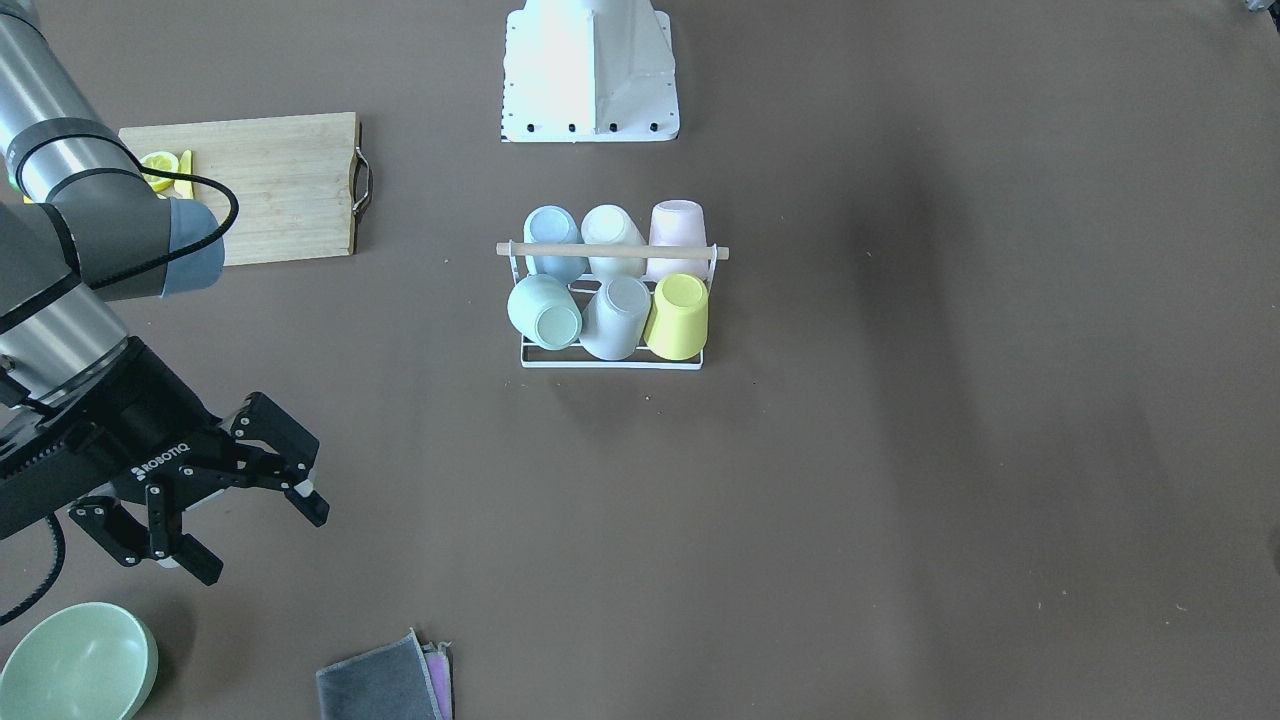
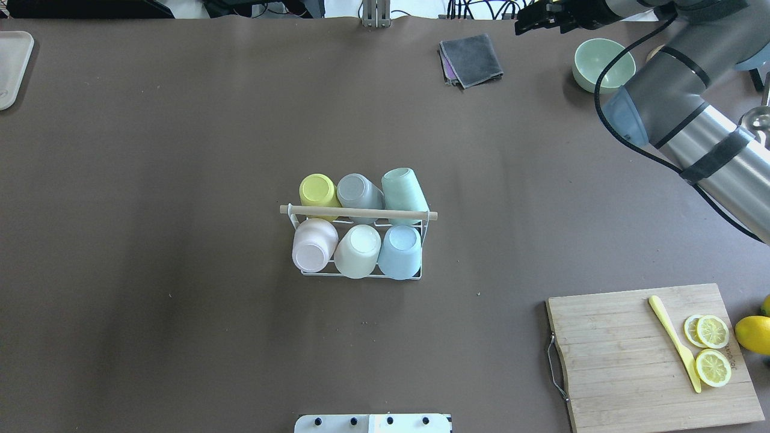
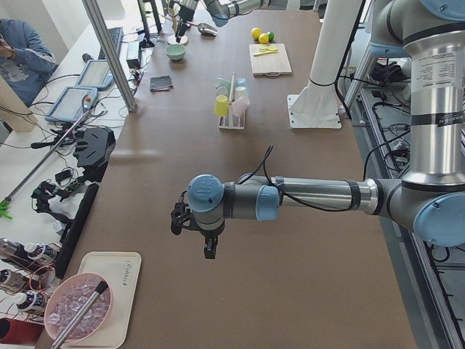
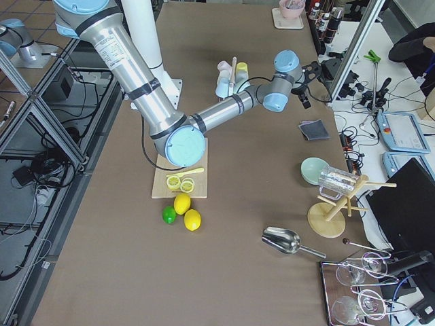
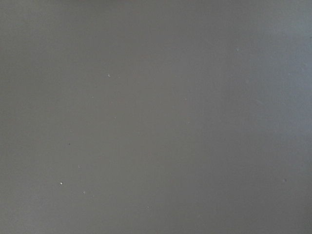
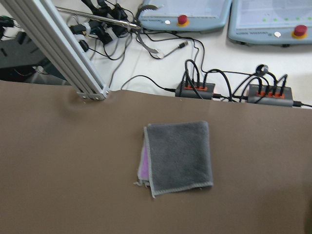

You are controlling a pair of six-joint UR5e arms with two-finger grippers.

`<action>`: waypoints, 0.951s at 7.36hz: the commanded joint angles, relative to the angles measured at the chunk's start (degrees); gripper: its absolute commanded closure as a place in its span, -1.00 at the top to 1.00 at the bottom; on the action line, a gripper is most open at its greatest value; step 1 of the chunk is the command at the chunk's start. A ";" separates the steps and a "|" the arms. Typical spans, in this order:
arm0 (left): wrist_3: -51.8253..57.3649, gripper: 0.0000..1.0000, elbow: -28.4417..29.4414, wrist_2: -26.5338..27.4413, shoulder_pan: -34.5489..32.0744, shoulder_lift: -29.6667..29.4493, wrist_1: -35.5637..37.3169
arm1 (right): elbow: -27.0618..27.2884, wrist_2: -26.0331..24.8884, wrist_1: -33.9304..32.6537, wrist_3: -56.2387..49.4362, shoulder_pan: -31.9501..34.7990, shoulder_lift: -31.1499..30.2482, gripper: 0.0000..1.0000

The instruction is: Place cup on cup holder

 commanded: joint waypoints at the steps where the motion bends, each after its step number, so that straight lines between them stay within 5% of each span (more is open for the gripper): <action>1: 2.60 0.97 0.26 2.68 -0.55 0.55 0.30 | 6.08 1.83 -17.39 0.14 0.19 -5.17 1.00; 3: 2.52 0.97 0.27 3.58 -0.63 1.78 2.91 | 14.67 4.13 -27.78 -0.12 0.02 -12.28 1.00; 5: 2.52 0.97 -0.35 4.90 -0.98 1.00 11.15 | 24.87 4.21 -27.84 -3.18 -0.60 -25.52 1.00; 7: 2.00 0.97 -0.09 6.03 -2.57 0.47 12.43 | 27.55 4.39 -27.92 -14.05 0.36 -33.38 1.00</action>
